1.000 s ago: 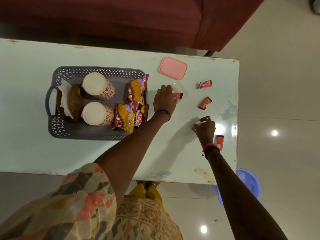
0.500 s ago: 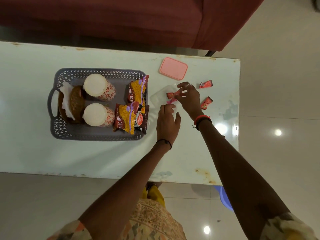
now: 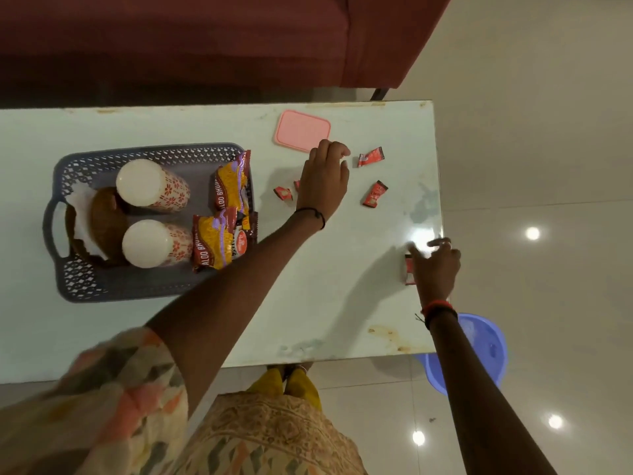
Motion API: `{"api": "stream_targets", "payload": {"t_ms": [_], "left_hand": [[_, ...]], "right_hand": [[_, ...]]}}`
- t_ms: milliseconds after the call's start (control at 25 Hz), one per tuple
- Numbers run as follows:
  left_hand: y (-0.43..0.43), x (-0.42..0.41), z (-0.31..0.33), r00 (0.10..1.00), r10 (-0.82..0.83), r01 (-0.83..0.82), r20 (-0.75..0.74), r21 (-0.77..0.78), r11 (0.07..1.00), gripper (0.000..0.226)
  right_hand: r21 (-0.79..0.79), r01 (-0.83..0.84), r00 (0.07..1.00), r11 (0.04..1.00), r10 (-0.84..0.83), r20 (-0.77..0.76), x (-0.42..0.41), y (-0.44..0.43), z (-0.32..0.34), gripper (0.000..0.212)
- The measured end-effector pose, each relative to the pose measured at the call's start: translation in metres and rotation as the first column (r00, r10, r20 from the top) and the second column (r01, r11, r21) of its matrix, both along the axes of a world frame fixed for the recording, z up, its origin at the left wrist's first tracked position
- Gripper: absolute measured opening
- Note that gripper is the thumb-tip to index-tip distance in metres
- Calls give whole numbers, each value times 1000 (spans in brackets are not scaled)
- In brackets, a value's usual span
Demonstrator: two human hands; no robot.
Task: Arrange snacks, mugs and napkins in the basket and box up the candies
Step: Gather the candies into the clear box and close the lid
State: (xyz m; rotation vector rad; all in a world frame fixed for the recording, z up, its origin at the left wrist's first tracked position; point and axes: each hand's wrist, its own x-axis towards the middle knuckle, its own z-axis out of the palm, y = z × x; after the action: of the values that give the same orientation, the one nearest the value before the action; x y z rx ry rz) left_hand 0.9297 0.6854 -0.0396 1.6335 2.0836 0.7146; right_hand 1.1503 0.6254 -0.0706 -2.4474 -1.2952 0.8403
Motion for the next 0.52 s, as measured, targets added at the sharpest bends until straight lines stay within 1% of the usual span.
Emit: {"api": "stream_targets", "payload": {"t_ms": [80, 200, 360, 440, 520], "left_hand": [[23, 5, -9, 990, -114, 111, -81, -35, 993, 22], [48, 11, -26, 959, -235, 218, -156, -119, 969, 25], [64, 19, -48, 924, -303, 258, -232, -207, 944, 25], [70, 23, -56, 912, -321, 260, -254, -248, 933, 28], [74, 27, -61, 898, -352, 274, -264, -290, 917, 32]], "right_hand": [[-80, -2, 1000, 997, 3, 8, 10, -16, -8, 35], [-38, -40, 998, 998, 38, -59, 15, -25, -20, 30], [-40, -68, 986, 997, 61, -156, 16, -20, -28, 17], [-51, -44, 981, 998, 33, -192, 13, -13, -27, 9], [-51, -21, 977, 998, 10, -213, 8, -4, -23, 8]]}}
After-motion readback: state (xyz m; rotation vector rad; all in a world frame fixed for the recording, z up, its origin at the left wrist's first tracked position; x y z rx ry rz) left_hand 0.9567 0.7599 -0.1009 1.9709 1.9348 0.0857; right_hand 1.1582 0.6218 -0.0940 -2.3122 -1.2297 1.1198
